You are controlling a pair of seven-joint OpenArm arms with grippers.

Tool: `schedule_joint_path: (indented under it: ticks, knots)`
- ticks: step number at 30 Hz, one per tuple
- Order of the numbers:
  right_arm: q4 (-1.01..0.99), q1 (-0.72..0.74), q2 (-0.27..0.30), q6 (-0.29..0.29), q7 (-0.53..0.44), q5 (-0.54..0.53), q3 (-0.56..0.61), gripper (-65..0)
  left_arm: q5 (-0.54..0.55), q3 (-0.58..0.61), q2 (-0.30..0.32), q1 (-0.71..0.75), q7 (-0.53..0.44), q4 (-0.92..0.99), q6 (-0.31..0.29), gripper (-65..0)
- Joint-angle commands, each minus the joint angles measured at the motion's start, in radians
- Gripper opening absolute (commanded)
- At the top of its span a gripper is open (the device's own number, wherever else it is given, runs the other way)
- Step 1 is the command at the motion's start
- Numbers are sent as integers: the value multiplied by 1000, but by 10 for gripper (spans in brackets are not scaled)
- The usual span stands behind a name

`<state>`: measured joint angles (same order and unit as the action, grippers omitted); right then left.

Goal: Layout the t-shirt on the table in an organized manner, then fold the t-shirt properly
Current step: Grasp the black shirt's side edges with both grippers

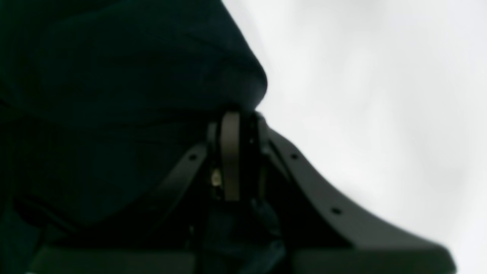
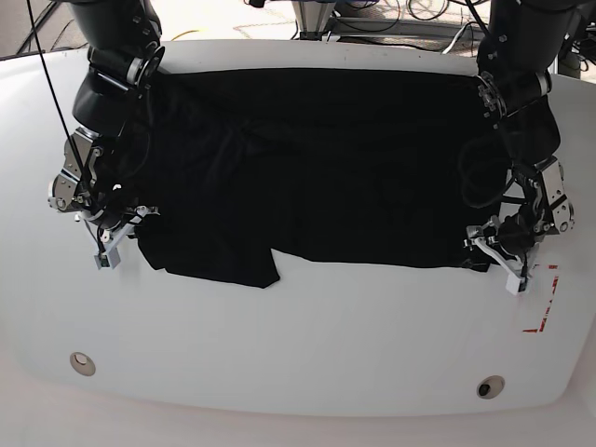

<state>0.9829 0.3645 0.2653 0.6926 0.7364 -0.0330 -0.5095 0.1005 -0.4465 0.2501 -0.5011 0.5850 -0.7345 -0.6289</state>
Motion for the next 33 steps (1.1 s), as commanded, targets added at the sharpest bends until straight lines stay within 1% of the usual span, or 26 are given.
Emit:
schedule_joint_path:
  ticks: [1, 2, 4, 7, 9, 21, 23, 25, 30, 32, 33]
  knots:
    - [11, 11, 13, 6, 19, 6, -1, -606, 14, 2, 33, -37, -32, -9, 4, -204]
    - [11, 11, 13, 6, 19, 6, -1, -606, 14, 22, 35, -37, -32, -9, 19, -204]
    - [11, 11, 15, 6, 19, 6, -1, -606, 15, 51, 35, -38, -32, -9, 30, -204]
    - [11, 11, 15, 6, 19, 6, -1, -606, 18, 111, 35, -35, -32, -9, 33, -203]
    - [11, 11, 16, 6, 19, 6, -1, -606, 18, 128, 35, -35, -32, -9, 33, -203]
    - [14, 11, 12, 6, 19, 6, -1, -606, 15, 139, 15, -14, -27, -7, 33, -208]
    - [14, 11, 12, 6, 19, 6, -1, -606, 15, 139, 15, -14, -27, -7, 34, -232]
    - [14, 11, 12, 6, 19, 6, -1, -606, 15, 139, 15, -14, -27, -7, 34, -290]
    - [14, 11, 13, 6, 19, 6, -2, -609, 17, 139, 15, -12, -32, -7, 36, -494]
    - [14, 11, 13, 6, 19, 6, -2, -626, 17, 139, 15, -12, -32, -7, 36, -540]
    - [14, 11, 13, 6, 19, 6, -2, -650, 17, 139, 15, -12, -32, -9, 36, -556]
